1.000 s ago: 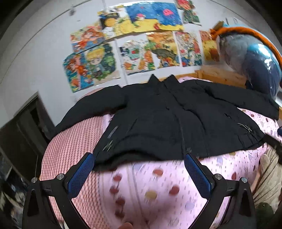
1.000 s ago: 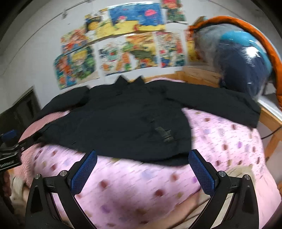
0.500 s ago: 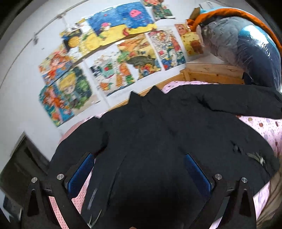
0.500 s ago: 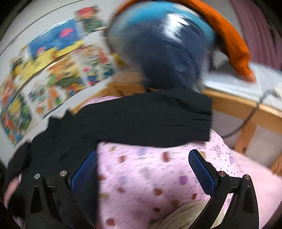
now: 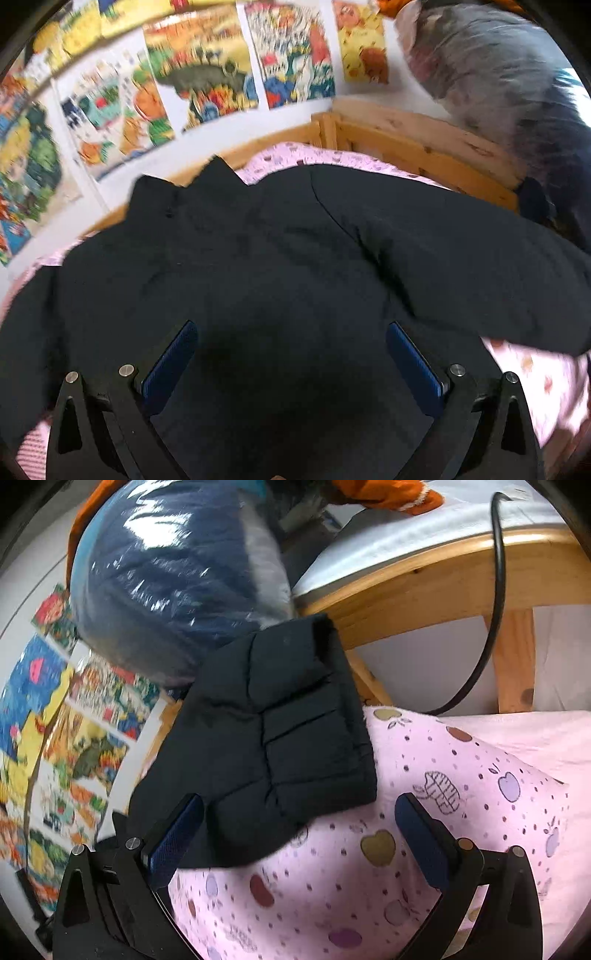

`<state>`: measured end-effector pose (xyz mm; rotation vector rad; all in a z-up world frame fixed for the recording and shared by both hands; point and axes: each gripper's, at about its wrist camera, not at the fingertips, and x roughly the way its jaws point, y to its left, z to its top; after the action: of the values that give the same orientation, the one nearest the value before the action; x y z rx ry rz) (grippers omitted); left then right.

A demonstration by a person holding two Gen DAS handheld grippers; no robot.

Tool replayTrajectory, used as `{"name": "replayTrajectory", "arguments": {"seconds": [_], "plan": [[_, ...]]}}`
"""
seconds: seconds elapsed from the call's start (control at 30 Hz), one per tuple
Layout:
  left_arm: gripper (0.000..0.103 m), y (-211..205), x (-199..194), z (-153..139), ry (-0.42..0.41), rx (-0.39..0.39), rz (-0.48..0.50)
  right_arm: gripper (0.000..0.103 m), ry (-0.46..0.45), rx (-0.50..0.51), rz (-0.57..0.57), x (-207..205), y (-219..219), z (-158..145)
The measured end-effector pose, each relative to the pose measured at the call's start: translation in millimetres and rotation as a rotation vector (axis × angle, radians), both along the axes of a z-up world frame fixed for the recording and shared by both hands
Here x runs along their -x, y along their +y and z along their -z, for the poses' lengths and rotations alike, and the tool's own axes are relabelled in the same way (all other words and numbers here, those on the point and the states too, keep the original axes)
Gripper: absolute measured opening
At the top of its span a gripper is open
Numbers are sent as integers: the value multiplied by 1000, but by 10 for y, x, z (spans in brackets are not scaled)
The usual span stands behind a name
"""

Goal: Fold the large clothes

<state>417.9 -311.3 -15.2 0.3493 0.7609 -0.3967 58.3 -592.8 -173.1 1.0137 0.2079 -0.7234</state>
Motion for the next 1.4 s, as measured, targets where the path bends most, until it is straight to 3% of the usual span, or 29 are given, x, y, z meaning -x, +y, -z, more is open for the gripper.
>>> {"name": "replayTrajectory", "arguments": {"seconds": [0.13,0.2,0.37,0.5,0.6,0.73,0.87,0.97,1.2,1.4], "plan": [[103,-292,-386,297,36,6,-35,96,-43,-6,84,-130,54,7],[103,-415,-593,490,63,5,-60,71,-36,15,122,-206,84,-25],[103,-524,-909,816,141,12,-88,40,-17,64,122,-398,103,-182],[103,-485,-995,967,201,47,-77,16,-19,127,99,-315,185,-314],[103,-402,-983,908,216,94,-69,13,-22,221,68,-272,297,-539],[102,-138,-873,606,213,208,-54,13,-35,414,-15,-289,558,-986],[102,178,-675,199,177,281,-15,13,-42,615,-224,-718,990,-1522],[102,545,-476,-108,179,385,28,12,-25,696,-419,-1088,1333,-1773],[101,1426,-137,-445,232,587,69,12,97,834,-794,-1818,2340,-1843],[101,1958,8,-230,360,760,67,12,201,771,-1023,-2070,2947,-1480]]}}
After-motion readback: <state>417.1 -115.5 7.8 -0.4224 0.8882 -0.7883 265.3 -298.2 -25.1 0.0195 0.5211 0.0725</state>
